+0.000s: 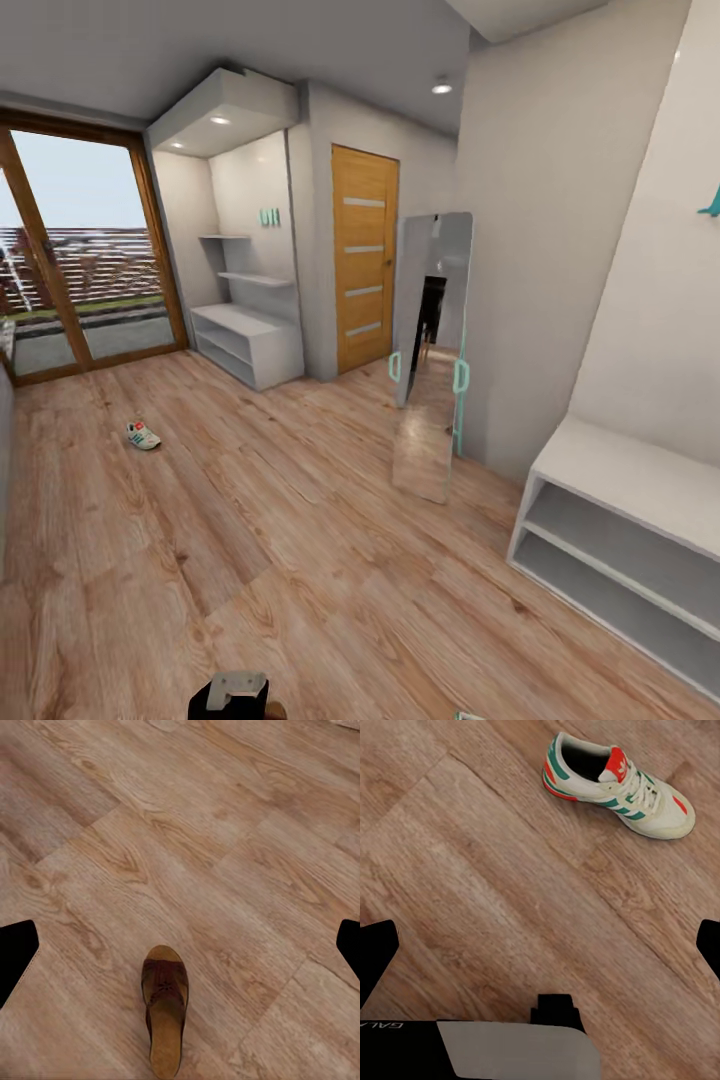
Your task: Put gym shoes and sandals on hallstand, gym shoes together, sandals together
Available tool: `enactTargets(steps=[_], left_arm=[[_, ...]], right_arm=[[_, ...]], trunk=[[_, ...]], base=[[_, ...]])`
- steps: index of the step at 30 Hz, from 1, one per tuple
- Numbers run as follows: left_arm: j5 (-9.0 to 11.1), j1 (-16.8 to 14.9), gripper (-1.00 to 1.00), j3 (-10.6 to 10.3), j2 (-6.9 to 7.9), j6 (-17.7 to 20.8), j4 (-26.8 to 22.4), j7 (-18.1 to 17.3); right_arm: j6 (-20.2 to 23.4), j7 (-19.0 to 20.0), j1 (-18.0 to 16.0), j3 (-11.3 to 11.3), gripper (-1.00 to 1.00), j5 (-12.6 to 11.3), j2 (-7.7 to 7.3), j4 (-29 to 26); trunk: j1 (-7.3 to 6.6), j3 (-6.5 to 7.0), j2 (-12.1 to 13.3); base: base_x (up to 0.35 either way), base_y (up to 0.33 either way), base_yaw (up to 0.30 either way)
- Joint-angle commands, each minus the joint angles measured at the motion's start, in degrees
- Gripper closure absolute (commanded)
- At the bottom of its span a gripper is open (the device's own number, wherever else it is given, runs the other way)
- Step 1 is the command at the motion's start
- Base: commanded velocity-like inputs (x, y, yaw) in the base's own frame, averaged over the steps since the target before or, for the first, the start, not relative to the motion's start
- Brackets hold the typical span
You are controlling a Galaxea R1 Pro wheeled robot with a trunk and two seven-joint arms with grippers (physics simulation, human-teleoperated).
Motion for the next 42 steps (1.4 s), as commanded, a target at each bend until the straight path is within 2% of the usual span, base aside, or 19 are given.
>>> enactTargets(steps=[1,7,15,18,20,21,23,25,27,28,29,31,33,36,42], left_arm=[[-0.09,-0.05,-1.0,-0.02,-0.02,-0.19,0.07,-0.01],[-0.07,-0.05,-1.0,-0.04,-0.02,-0.19,-0.01,-0.01],[-0.15,-0.22,-1.0,0.05,-0.02,0.05,-0.62,-0.01],[-0.21,-2.28,-1.0,0.08,-0.02,1.0,-2.56,0.02],[-0.24,-5.3,-1.0,0.08,-0.02,3.42,-4.42,0.0],[-0.25,-7.43,-1.0,0.08,-0.02,5.9,-5.43,-0.02],[-0.22,-10.59,-1.0,0.07,-0.04,9.92,-6.61,-0.09],[-0.15,-13.67,-1.0,0.04,-0.07,12.85,-7.88,-0.18],[0.04,-17.09,-1.0,0.03,-0.17,14.96,-10.21,-0.67],[0.09,-17.76,-1.0,0.02,-0.28,15.37,-10.88,-0.85],[0.07,-19.45,-1.0,0.0,-1.24,17.55,-14.13,-1.29],[-0.07,-20.02,-1.0,-0.11,-1.77,19.97,-16.78,-1.39],[-0.15,-20.37,-1.0,-0.19,-2.09,22.52,-18.83,-1.5],[-0.16,-20.57,-1.0,-0.98,-2.31,24.2,-19.94,-1.57],[0.06,-20.54,-1.0,-1.96,-2.32,24.63,-20.05,-1.67]], right_arm=[[-0.03,-0.04,0.0,0.01,-1.0,0.02,-0.01,-0.04],[-0.03,-0.02,0.0,0.0,-1.0,0.02,-0.01,-0.04],[0.19,-0.11,0.0,-0.01,-1.0,0.07,-0.05,-0.24],[0.49,-0.12,-0.05,-0.01,-1.0,0.09,-0.02,-3.02],[0.68,-0.16,-0.13,-0.01,-1.0,0.1,-0.02,-7.35],[0.94,-0.17,-0.2,-0.01,-1.0,0.05,-0.01,-10.69],[2.61,-0.18,-0.32,-0.01,-1.0,-0.04,0.02,-15.98],[6.85,-0.19,-0.57,-0.01,-1.0,-0.13,0.05,-21.16],[15.39,-0.2,-1.39,-0.01,-1.0,-0.23,0.07,-27.23],[17.61,-0.2,-1.73,-0.01,-1.0,-0.25,0.07,-28.53],[25.16,-0.19,-3.62,-0.01,-1.0,-0.32,0.08,-32.66],[28.52,-0.16,-4.85,-0.01,-1.0,-0.37,0.05,-34.82],[30.63,-0.13,-5.62,-0.14,-1.0,-0.4,0.02,-37.27],[31.84,-0.08,-6.04,-0.08,-1.0,-0.42,-0.02,-39.83],[32.23,-0.02,-6.15,0.12,-1.0,-0.42,-0.08,-41.56]], trunk=[[0.01,-0.06,-0.03],[0.01,-0.06,-0.03],[0.01,-0.06,-0.03],[0.01,-0.06,-0.03],[0.01,-0.06,-0.03],[0.01,-0.06,-0.03],[0.01,-0.06,-0.03],[0.01,-0.06,-0.03],[0.01,-0.06,-0.03],[0.01,-0.06,-0.03],[0.01,-0.06,-0.03],[0.01,-0.06,-0.03],[0.01,-0.06,-0.03],[0.01,-0.06,-0.03],[0.01,-0.06,-0.03]], base=[[0.027,0.019,0.297],[0.019,0.017,0.261],[0.102,0.122,0.044],[0.015,0.017,0.004],[0.006,0.007,0.002],[0.004,0.004,0.001],[0.002,0.002,0.001],[0.001,0.001,0.0],[0.0,0.0,0.0],[0.0,0.0,0.0],[0.0,0.0,0.0],[0.0,0.0,0.0],[0.0,0.0,0.0],[0.0,0.0,0.0],[0.0,0.0,0.0]])
